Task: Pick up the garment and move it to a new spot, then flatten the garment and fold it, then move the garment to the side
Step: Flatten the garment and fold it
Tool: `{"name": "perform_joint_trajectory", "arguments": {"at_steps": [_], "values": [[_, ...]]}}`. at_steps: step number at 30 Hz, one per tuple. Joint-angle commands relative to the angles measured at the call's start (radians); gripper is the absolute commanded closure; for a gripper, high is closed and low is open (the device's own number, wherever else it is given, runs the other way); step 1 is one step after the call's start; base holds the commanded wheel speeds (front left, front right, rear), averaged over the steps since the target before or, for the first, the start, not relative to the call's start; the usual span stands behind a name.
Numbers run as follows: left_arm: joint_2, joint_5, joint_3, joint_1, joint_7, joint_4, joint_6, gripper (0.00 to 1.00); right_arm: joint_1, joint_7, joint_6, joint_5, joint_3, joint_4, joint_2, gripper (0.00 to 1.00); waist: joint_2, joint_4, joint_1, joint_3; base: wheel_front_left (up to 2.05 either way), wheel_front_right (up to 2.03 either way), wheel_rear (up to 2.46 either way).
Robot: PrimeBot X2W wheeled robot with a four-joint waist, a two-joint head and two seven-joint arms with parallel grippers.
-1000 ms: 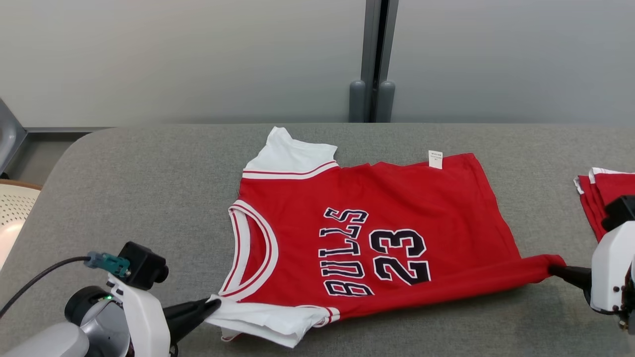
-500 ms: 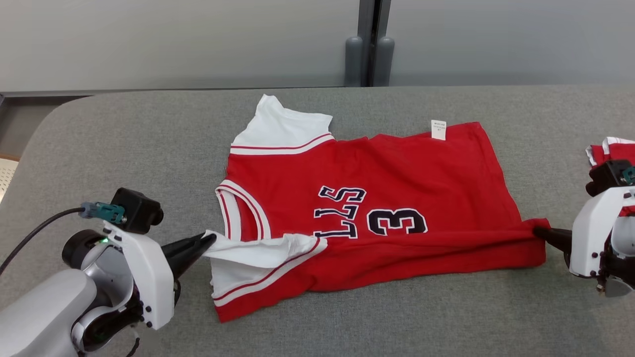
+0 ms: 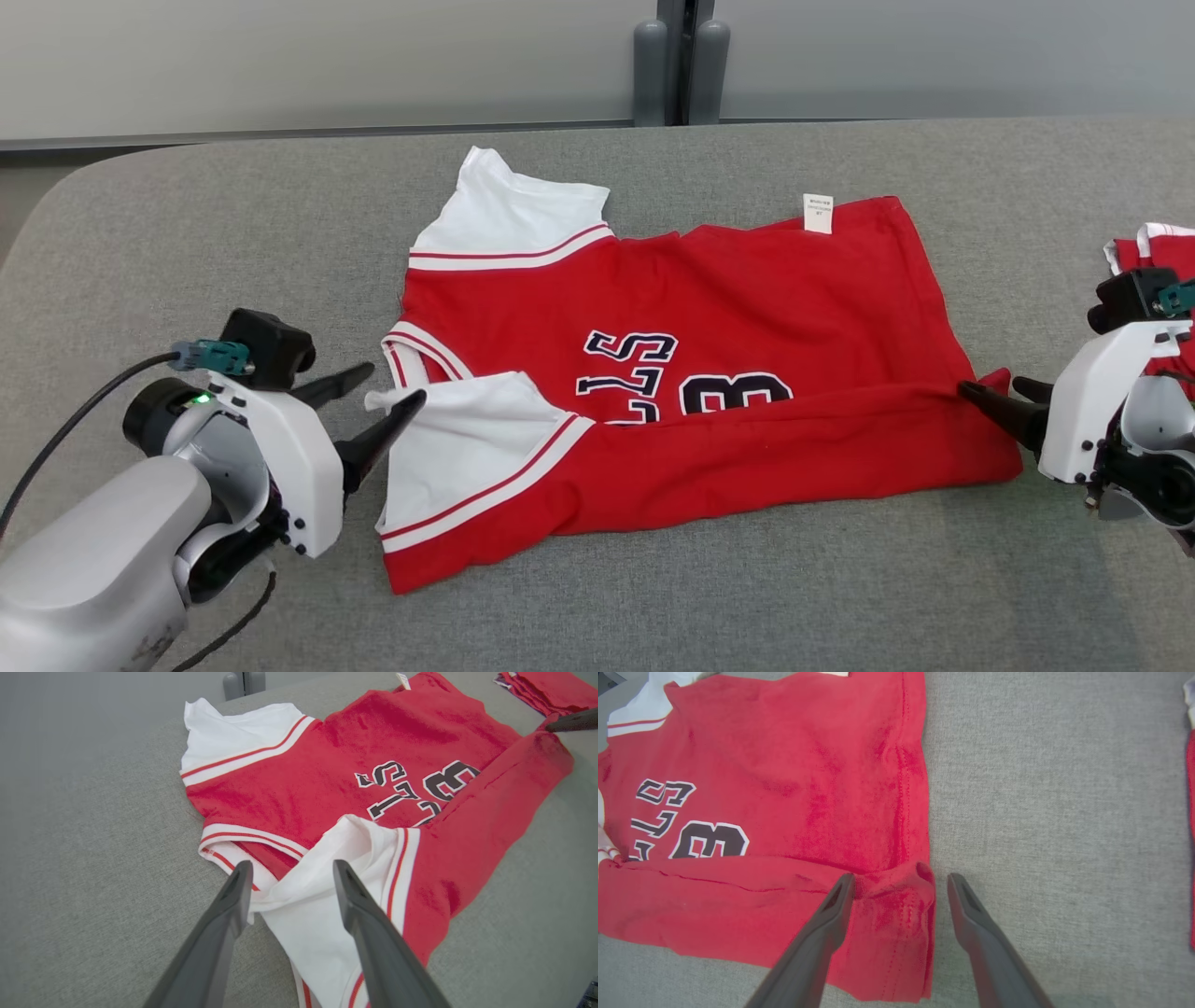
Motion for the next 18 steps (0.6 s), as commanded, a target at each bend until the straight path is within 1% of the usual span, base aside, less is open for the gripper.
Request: {"name": "perform_joint_trajectory", "arguments": {"at_steps": [1, 3, 4, 5, 7, 9, 11, 14, 16, 18], "values": [[-0.013, 0.025, 0.018, -0.022, -0.062, 0.047, -0.001, 0.0, -0.004, -0.049, 0.0, -0.014, -0.012, -0.003, 0.005, 0.0, 0.0, -0.003, 0.0, -0.003, 0.0, 0.0, 0.0], [-0.034, 0.033, 0.04, -0.023, -0.133, 0.09, 0.016, 0.0, -0.001, -0.118, 0.0, -0.029, -0.028, -0.001, 0.008, 0.0, 0.0, -0.004, 0.0, -0.009, 0.0, 0.0, 0.0], [-0.034, 0.033, 0.04, -0.023, -0.133, 0.09, 0.016, 0.0, -0.001, -0.118, 0.0, -0.029, -0.028, -0.001, 0.008, 0.0, 0.0, -0.004, 0.0, -0.009, 0.0, 0.0, 0.0], [-0.043, 0.04, 0.052, -0.021, -0.171, 0.109, 0.028, 0.0, 0.002, -0.158, 0.0, -0.04, -0.033, -0.004, 0.01, 0.0, 0.0, -0.004, 0.0, -0.013, 0.0, 0.0, 0.0], [-0.065, 0.031, 0.088, -0.007, -0.255, 0.144, 0.057, 0.0, 0.015, -0.251, 0.0, -0.061, -0.048, -0.009, 0.013, 0.0, 0.0, -0.003, 0.0, -0.024, 0.0, 0.0, 0.0], [-0.091, 0.006, 0.129, 0.016, -0.331, 0.168, 0.077, 0.0, 0.032, -0.351, 0.0, -0.083, -0.061, -0.021, 0.013, 0.0, 0.0, 0.0, 0.0, -0.036, 0.0, 0.0, 0.0], [-0.114, -0.01, 0.176, 0.035, -0.377, 0.177, 0.096, 0.0, 0.051, -0.453, 0.0, -0.102, -0.075, -0.033, 0.01, 0.0, 0.0, 0.004, 0.0, -0.048, 0.0, 0.0, 0.0], [-0.153, -0.037, 0.281, 0.085, -0.401, 0.156, 0.112, 0.0, 0.088, -0.6, 0.0, -0.124, -0.108, -0.054, 0.013, 0.0, 0.0, 0.008, 0.0, -0.069, 0.0, 0.0, 0.0], [-0.191, -0.013, 0.406, 0.134, -0.403, 0.101, 0.114, 0.0, 0.115, -0.645, 0.0, -0.163, -0.131, -0.062, 0.01, 0.0, 0.0, 0.011, 0.0, -0.08, 0.0, 0.0, 0.0], [-0.228, 0.045, 0.51, 0.217, -0.403, 0.051, 0.105, 0.0, 0.146, -0.659, 0.0, -0.216, -0.171, -0.07, 0.019, 0.0, 0.0, 0.011, 0.0, -0.089, 0.0, 0.0, 0.0]]}}
